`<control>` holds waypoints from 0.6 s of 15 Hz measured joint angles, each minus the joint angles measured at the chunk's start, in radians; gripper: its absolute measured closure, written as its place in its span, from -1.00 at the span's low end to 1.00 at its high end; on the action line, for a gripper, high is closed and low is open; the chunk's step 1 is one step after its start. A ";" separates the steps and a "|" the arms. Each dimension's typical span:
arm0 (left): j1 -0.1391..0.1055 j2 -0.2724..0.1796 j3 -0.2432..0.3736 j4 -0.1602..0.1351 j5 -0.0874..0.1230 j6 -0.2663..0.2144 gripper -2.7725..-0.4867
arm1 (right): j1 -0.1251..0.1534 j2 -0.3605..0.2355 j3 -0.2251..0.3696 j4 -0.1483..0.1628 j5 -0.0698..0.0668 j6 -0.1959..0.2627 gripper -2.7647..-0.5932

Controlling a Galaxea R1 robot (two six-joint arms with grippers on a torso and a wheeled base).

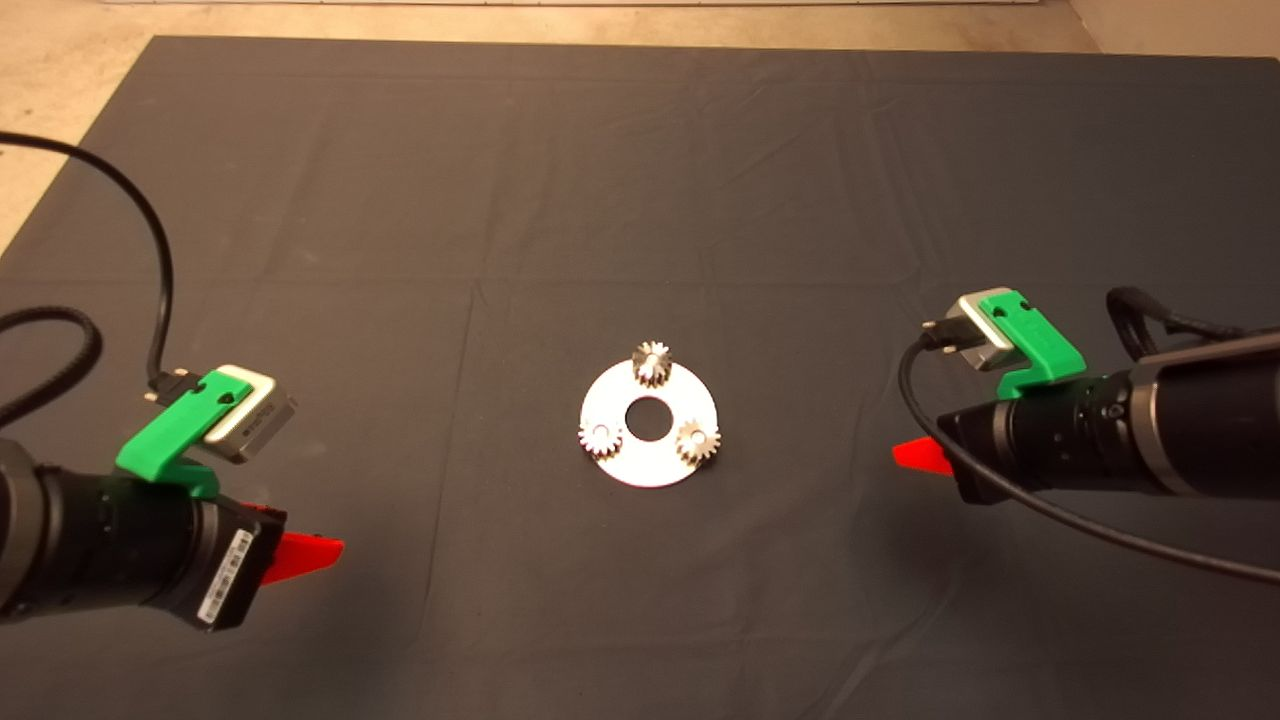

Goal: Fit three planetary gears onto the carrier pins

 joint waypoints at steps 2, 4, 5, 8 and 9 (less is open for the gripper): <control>0.000 -0.003 0.000 -0.001 0.000 -0.008 0.37 | -0.017 0.023 0.002 0.000 -0.006 0.068 0.45; 0.000 -0.019 0.000 -0.003 0.001 -0.008 0.37 | -0.026 0.081 0.006 -0.001 -0.002 0.104 0.45; 0.000 -0.046 0.000 -0.003 0.002 -0.007 0.37 | -0.034 0.102 0.007 -0.001 0.006 0.114 0.45; 0.000 -0.056 0.000 -0.004 0.016 -0.007 0.37 | -0.051 0.110 0.009 -0.001 0.000 0.132 0.46; 0.000 -0.038 0.000 -0.004 0.008 -0.007 0.37 | -0.057 0.118 0.010 -0.001 0.001 0.137 0.45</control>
